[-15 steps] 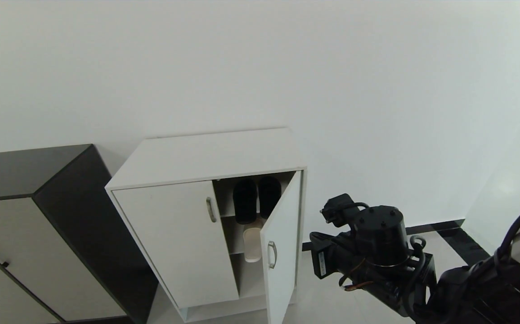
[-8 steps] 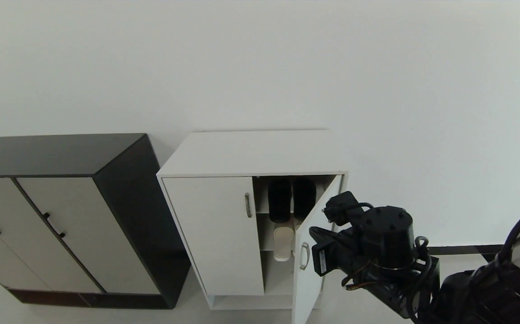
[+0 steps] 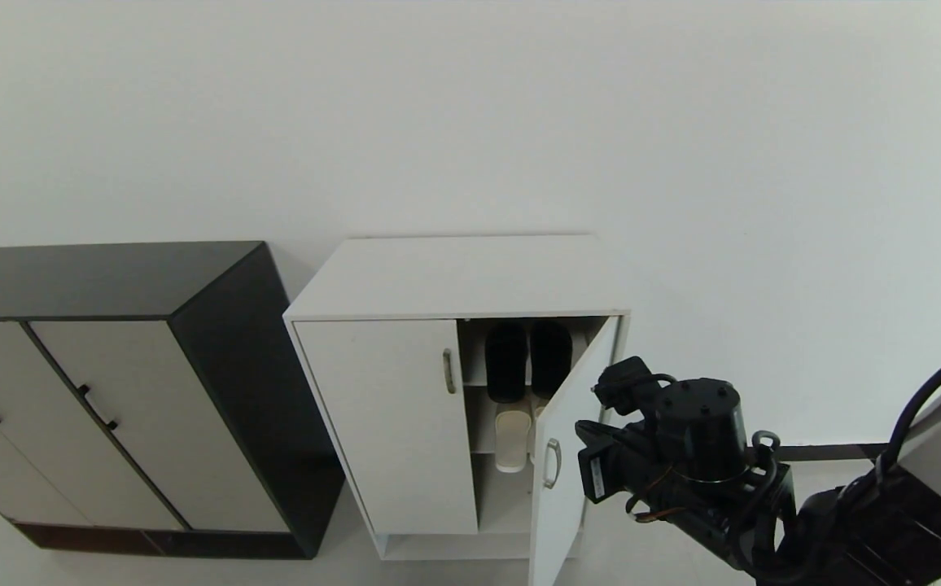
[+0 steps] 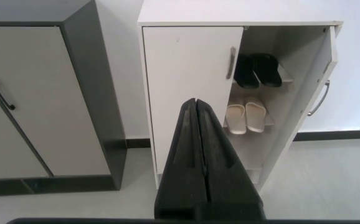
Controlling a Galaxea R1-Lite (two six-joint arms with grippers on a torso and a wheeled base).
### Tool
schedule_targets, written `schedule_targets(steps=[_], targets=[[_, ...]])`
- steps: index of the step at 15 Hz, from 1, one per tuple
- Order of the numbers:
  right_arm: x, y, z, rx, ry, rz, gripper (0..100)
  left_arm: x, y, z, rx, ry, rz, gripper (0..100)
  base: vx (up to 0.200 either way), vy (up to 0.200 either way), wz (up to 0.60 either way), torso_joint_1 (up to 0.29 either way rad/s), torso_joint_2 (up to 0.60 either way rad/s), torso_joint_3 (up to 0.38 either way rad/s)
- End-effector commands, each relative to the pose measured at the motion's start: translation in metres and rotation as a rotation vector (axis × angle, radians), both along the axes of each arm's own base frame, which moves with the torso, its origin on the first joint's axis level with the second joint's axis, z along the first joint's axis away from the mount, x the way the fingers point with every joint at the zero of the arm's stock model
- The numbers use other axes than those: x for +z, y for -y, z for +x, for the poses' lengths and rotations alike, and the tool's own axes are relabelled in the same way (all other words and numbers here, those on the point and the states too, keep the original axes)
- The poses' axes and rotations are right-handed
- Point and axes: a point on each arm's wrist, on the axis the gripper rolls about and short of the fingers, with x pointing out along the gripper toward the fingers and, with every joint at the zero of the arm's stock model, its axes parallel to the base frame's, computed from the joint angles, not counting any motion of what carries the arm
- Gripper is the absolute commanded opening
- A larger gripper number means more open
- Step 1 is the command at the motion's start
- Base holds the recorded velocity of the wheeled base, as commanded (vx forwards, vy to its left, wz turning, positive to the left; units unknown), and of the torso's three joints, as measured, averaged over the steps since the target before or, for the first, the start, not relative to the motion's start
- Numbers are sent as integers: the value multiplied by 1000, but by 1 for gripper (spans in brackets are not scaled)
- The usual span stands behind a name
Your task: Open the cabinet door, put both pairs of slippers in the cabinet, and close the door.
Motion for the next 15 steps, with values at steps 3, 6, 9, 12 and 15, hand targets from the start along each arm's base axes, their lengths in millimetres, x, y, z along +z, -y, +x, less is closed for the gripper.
schedule_targets(steps=[3,6,9,12,15], targets=[[-22,-7,7,29,-52,-25,0,0,0,0,1,-1,-1,0,0,0,0,0,0,0],[-31,-18,19,30,-52,-22,0,0,0,0,1,-1,1,0,0,0,0,0,0,0],[-44,-32,34,22,-54,7,0,0,0,0,1,-1,1,0,0,0,0,0,0,0],[-43,-44,46,3,-21,118,0,0,0,0,-1,-1,1,0,0,0,0,0,0,0],[-34,-45,47,4,40,192,0,0,0,0,1,0,1,0,0,0,0,0,0,0]])
